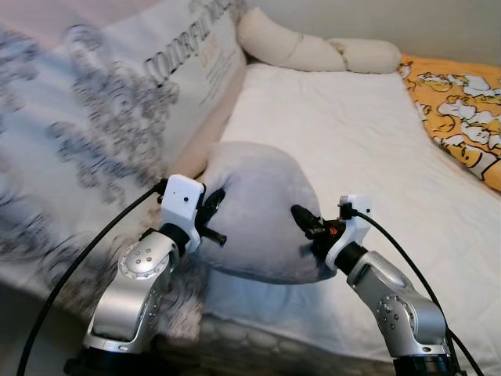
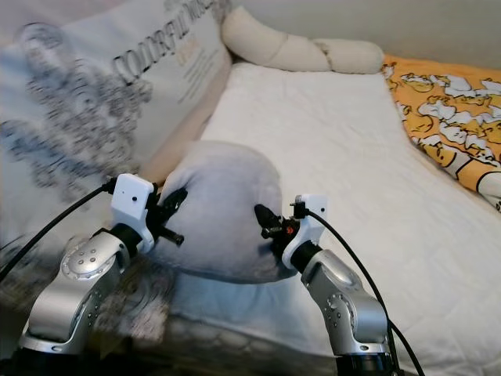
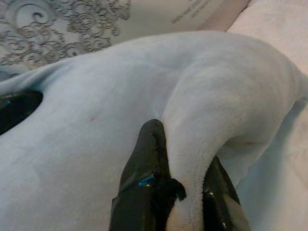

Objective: Clean up the room

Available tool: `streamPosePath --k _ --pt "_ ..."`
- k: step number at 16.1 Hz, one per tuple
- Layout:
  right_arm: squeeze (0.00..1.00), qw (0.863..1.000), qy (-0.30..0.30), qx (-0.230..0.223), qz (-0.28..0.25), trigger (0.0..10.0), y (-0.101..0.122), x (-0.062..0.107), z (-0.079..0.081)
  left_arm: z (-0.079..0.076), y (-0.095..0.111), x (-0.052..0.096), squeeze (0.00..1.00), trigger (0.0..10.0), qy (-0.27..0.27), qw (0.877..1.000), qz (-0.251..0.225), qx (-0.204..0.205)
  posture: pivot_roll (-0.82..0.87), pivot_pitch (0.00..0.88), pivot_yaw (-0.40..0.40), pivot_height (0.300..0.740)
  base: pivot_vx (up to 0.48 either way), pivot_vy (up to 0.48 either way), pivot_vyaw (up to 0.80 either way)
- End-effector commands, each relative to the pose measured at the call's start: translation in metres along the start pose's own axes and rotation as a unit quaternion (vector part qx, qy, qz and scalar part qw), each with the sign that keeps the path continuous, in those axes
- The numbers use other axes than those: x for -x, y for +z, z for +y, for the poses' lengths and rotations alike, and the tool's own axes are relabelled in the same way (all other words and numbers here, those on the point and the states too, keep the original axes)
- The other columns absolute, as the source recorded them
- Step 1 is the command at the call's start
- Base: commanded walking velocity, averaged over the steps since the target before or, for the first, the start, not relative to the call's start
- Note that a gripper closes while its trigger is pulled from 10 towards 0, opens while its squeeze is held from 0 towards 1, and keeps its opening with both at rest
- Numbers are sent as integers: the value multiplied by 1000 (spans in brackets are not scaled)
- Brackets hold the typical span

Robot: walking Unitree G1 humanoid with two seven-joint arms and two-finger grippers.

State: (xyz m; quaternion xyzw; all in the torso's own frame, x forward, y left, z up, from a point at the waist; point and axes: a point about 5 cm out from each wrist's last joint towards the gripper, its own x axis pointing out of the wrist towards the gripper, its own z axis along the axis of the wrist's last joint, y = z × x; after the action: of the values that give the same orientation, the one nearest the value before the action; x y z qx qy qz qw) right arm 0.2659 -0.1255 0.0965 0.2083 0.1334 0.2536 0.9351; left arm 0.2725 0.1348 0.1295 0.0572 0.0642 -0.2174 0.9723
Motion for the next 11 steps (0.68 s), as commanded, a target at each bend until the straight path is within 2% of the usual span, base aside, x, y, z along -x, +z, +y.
streamPosePath --k 1,4,8,11 --pt "0 1000 7 3 -16 10000 9 -2 0 2 8 -3 0 10000 -2 1000 -18 -16 89 0 -7 740 0 0 0" --pt "0 1000 3 4 -16 10000 9 -3 -1 6 10 -3 0 10000 5 1000 -18 -22 90 0 -4 740 0 0 0" --pt "0 1000 1 4 -16 10000 9 -3 -1 3 11 -5 0 10000 4 1000 -17 -26 87 0 0 740 0 0 0" --pt "0 1000 6 12 -14 10000 9 -3 0 6 10 -7 0 10000 13 1000 -10 -13 87 0 1 740 0 0 0"
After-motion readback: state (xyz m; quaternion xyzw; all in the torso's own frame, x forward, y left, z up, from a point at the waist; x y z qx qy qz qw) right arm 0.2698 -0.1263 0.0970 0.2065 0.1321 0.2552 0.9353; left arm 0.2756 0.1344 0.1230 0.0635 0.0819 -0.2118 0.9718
